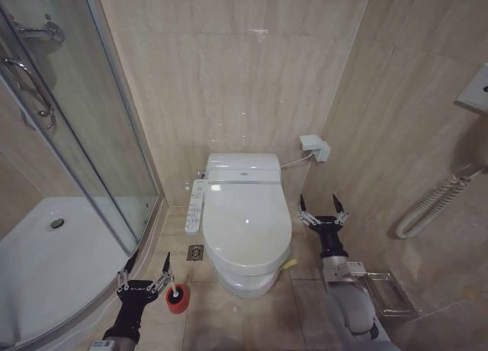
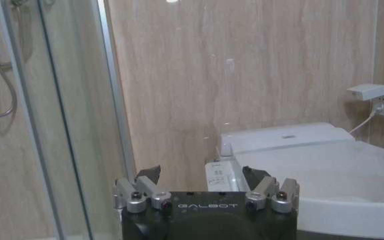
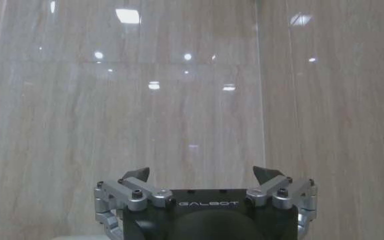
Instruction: Open the toilet lid, clean the toilet bowl with a toilet brush, close the toilet lid, and flush.
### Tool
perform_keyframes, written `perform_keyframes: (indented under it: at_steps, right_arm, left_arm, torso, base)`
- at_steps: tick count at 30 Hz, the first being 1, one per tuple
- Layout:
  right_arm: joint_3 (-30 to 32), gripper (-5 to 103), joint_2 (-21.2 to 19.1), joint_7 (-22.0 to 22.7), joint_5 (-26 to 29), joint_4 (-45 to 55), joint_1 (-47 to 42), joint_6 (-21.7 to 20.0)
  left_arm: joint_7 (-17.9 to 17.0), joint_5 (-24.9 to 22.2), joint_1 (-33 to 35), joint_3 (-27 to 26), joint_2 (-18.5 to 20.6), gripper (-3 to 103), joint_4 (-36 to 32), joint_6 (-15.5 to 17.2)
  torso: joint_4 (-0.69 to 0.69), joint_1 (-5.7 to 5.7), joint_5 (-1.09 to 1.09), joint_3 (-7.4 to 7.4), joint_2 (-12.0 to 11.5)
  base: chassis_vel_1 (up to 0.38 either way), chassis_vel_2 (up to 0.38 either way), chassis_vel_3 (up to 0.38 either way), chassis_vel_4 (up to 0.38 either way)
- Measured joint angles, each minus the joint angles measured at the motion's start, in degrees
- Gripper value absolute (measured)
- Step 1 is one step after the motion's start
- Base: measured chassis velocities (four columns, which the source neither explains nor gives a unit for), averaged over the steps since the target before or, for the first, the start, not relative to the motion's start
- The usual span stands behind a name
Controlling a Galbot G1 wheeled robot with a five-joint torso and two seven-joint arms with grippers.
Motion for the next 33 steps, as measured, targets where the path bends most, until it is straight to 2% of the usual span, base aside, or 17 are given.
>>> perform_keyframes:
  at_steps: [8, 23, 33]
  right_arm:
    - [0.0, 100, 0.3, 0.3, 0.2, -0.5, -0.1, 1.5]
    - [0.0, 100, 0.1, 0.4, 0.8, -0.3, 0.1, 1.4]
    - [0.0, 100, 0.3, 0.4, 1.0, -0.3, 0.2, 1.4]
  left_arm:
    - [0.0, 0.0, 0.0, 0.0, 0.0, 82, 0.0, 0.0]
    - [0.0, 0.0, 0.0, 0.0, 0.0, 82, 0.0, 0.0]
    - [0.0, 0.0, 0.0, 0.0, 0.0, 82, 0.0, 0.0]
  torso:
    - [0.00, 0.00, 0.00, 0.00, 0.0]
    - [-0.01, 0.02, 0.00, 0.01, 0.0]
    - [-0.01, 0.00, 0.02, 0.00, 0.0]
  base:
    - [0.000, 0.000, 0.000, 0.000]
    - [0.003, -0.004, -0.002, 0.002]
    - [0.137, -0.125, -0.147, 0.145]
